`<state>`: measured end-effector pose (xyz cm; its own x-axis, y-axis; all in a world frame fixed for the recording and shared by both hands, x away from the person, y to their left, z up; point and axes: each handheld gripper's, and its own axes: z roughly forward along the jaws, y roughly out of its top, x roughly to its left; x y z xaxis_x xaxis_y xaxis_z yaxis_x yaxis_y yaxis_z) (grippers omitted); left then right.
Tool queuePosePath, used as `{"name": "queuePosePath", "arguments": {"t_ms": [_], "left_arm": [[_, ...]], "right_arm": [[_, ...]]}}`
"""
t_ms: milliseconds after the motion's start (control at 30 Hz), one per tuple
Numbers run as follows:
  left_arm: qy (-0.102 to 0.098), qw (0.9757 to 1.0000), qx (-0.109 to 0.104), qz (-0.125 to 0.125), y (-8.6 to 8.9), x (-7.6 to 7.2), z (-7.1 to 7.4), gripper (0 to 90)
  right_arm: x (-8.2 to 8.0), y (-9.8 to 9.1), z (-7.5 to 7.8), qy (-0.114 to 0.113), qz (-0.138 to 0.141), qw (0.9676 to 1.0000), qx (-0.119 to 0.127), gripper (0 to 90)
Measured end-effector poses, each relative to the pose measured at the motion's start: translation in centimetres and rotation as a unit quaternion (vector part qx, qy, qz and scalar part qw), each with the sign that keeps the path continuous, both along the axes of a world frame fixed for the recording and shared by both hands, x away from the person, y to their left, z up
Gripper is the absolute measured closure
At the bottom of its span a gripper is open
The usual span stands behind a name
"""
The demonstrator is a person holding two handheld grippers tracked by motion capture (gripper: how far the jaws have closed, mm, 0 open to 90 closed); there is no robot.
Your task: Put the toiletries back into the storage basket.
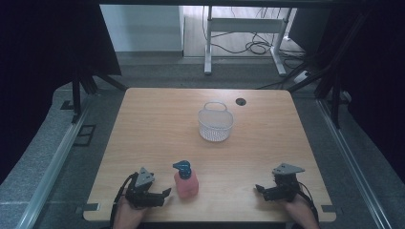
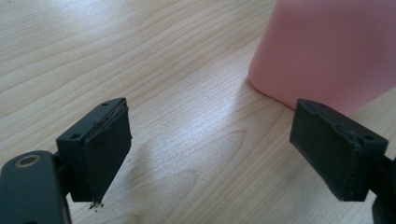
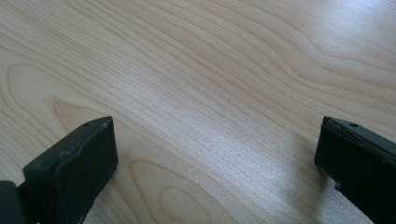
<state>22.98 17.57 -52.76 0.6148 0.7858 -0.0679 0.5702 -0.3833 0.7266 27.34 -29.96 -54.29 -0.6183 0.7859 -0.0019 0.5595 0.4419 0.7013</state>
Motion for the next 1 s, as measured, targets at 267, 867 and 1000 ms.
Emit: {"name": "queuePosePath", "arguments": {"t_ms": [267, 867, 1000], "left_arm": [[0.005, 0.9999, -0.009, 0.002, 0.0, -0.1, 0.5, 12.1], [-0.015, 0.9996, -0.01, -0.024, -1.1, -1.1, 2.9, 12.2], [-0.014, 0.9992, -0.014, -0.033, -1.4, -1.3, 3.4, 12.4]], "right_arm": [[0.0, 0.0, 0.0, 0.0, 0.0, 1.0, 0.0, 0.0], [0.0, 0.0, 0.0, 0.0, 0.0, 1.0, 0.0, 0.0], [0.0, 0.0, 0.0, 0.0, 0.0, 1.0, 0.0, 0.0]]}}
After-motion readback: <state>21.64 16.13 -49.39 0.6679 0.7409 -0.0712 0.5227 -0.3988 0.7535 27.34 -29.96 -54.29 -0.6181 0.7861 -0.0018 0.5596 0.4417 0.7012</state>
